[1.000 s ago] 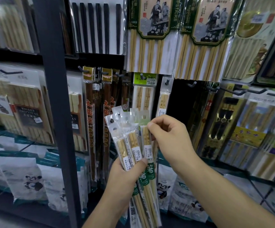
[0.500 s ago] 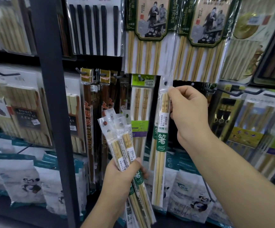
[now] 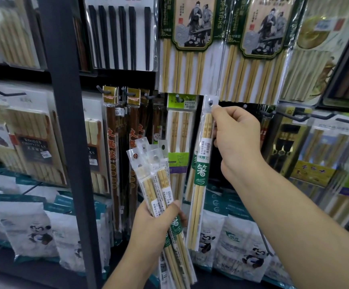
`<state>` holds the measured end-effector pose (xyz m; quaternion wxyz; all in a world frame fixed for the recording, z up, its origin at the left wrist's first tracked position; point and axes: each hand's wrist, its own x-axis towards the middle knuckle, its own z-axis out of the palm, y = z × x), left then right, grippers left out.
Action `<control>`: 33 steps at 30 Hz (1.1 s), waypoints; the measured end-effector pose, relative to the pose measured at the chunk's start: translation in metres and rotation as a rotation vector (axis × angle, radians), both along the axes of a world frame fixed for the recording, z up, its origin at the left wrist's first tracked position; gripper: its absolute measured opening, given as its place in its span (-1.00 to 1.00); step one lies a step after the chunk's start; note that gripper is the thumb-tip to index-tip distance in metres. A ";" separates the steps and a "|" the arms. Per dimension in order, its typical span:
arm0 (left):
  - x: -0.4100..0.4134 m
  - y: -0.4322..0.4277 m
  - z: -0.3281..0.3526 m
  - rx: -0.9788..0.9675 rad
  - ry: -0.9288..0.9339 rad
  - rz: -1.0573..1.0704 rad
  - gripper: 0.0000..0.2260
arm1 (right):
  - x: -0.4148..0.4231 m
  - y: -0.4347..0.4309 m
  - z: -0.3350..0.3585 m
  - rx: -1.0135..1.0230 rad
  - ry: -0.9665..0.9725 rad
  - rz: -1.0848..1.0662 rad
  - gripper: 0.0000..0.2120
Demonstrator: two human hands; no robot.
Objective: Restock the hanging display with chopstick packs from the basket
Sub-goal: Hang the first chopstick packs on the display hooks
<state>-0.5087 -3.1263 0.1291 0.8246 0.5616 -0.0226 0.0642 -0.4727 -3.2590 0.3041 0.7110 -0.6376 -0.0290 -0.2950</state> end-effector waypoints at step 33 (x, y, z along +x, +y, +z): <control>-0.007 -0.002 0.006 -0.089 -0.056 -0.120 -0.81 | -0.009 -0.001 -0.081 -0.286 0.220 0.188 -0.88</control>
